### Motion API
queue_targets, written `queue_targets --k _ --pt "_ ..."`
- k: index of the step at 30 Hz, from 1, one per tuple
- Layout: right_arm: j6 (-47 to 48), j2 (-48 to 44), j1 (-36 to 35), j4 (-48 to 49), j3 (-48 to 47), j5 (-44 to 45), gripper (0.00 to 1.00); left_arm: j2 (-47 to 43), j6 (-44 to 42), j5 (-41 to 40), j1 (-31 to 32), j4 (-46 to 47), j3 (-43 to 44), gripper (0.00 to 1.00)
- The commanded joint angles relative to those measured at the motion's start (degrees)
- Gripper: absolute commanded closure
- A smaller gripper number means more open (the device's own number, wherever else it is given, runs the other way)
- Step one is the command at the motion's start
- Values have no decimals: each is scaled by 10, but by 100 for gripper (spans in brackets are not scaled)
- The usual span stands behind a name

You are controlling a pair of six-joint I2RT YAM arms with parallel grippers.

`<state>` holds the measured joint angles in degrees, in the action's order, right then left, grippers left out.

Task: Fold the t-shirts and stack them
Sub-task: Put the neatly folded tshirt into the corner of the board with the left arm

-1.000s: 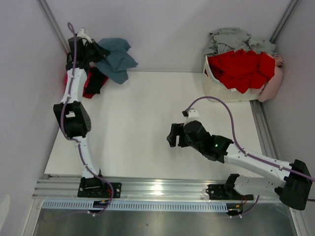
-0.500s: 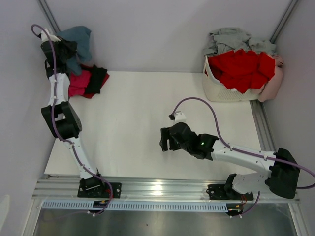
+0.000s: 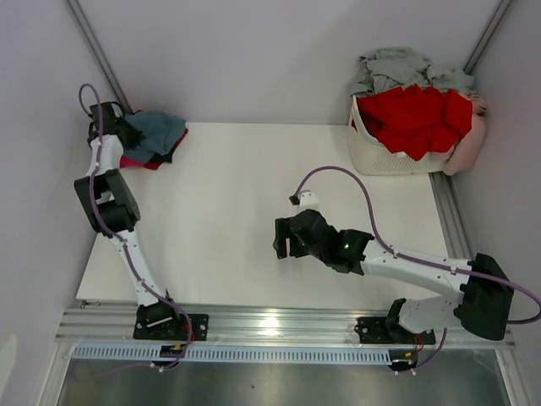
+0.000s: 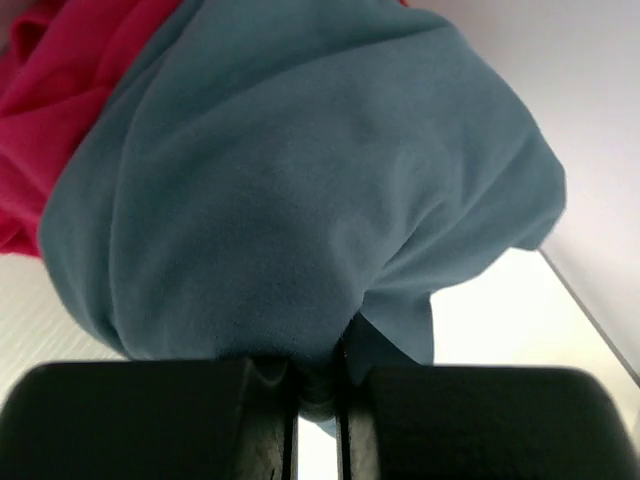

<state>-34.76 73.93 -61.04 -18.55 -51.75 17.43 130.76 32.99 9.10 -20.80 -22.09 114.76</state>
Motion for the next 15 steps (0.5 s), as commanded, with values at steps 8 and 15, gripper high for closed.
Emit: queue_targets --k 8,15 --pt "10 -51 -3 40 8 26 20 -50 -9 51 -27 -59 -89 76" --pt "21 -68 -4 38 16 25 14 -70 8 106 -30 -76 -92 1"
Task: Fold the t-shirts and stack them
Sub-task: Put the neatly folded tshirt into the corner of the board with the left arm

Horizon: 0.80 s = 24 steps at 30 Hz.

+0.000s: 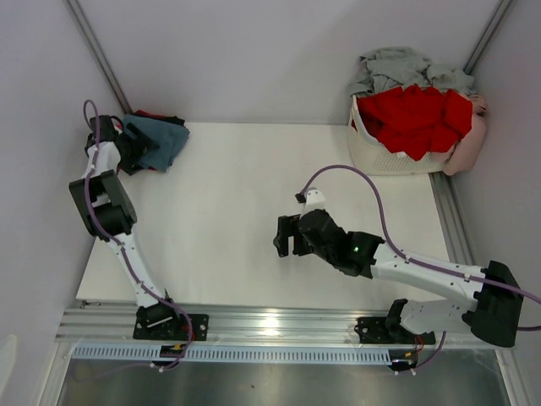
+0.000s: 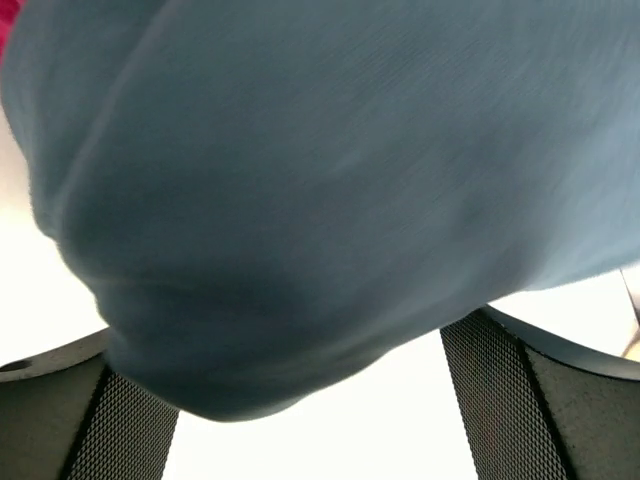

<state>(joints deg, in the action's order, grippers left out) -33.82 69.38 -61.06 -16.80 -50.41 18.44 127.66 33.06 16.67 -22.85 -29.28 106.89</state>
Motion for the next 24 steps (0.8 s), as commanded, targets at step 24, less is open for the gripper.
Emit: queue_targets --k 24 --pt "63 15 -1 -2 -35 62 1 -440 -127 138 77 280 -292 1"
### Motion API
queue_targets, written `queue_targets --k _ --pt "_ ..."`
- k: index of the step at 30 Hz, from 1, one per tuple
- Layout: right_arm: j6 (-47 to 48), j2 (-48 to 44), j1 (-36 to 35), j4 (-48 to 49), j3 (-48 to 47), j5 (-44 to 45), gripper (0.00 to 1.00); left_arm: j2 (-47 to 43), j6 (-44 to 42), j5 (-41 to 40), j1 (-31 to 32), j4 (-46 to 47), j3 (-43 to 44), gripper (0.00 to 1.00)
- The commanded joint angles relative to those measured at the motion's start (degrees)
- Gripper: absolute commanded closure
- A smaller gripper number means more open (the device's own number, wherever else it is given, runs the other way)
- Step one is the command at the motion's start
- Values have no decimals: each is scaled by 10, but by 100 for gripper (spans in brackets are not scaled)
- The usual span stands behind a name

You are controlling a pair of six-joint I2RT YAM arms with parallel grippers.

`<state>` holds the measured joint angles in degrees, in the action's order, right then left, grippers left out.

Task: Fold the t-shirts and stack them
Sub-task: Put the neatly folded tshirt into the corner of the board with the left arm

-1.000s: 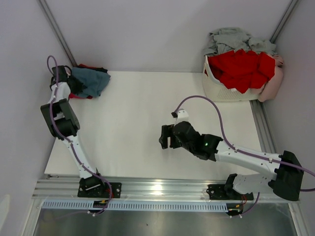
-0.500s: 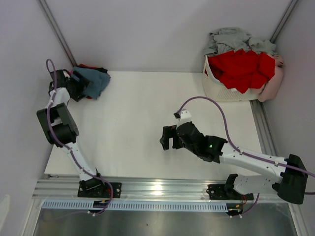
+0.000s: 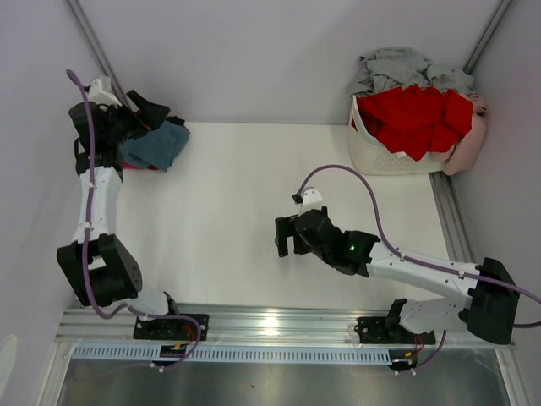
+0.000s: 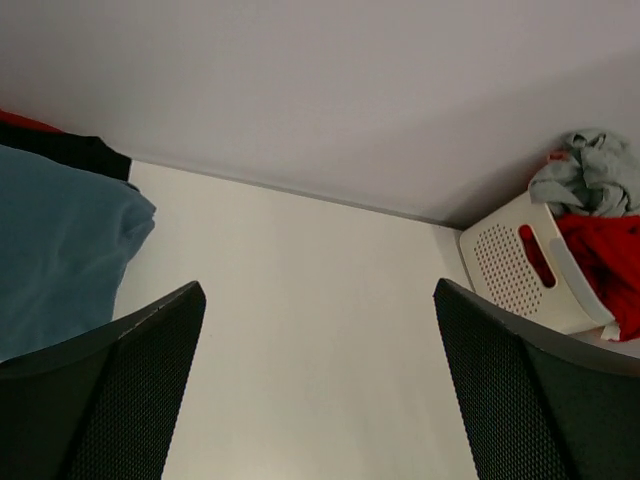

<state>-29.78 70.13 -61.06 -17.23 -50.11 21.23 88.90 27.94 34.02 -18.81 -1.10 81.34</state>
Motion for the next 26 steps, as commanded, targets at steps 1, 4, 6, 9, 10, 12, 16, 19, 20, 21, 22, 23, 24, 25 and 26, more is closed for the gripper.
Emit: queue_targets --k 1,4,6,9,10,12,16,19,20,21,22,23,24,25,26 --pt "27 11 0 -4 -42 49 1 -65 -86 -46 44 0 -43 1" --pt "36 15 1 -21 -57 93 1 -117 -101 -82 75 8 -97 1" --pt "53 7 15 -24 -66 125 1 -137 -105 -92 104 7 -121 1" --pt "85 -6 45 -24 -77 154 1 -168 -111 -117 138 -5 -140 1" --pt "95 -8 52 -22 -78 160 1 -183 -109 -123 146 -6 -145 1" --pt "126 -14 63 -10 -77 182 0 -196 -104 -144 163 -7 -168 1" --pt "144 -7 72 -9 -78 220 1 -229 -100 -166 182 -13 -201 1" --pt "146 -10 73 -3 -68 220 0 -241 -109 -198 206 -24 -218 1" --pt "145 -13 73 -2 -64 219 0 -246 -109 -204 207 -28 -221 1" --pt "145 -15 74 2 -61 216 1 -250 -109 -204 210 -30 -224 1" --pt "145 -20 74 4 -58 207 1 -253 -110 -206 211 -31 -231 1" --pt "143 -22 76 4 -54 202 1 -258 -110 -208 212 -33 -232 0" --pt "140 -24 77 4 -53 199 0 -260 -110 -210 213 -36 -232 1" --pt "138 -27 78 4 -51 193 1 -262 -110 -210 214 -37 -233 1" --pt "136 -26 79 2 -50 191 1 -267 -111 -210 214 -38 -235 1"
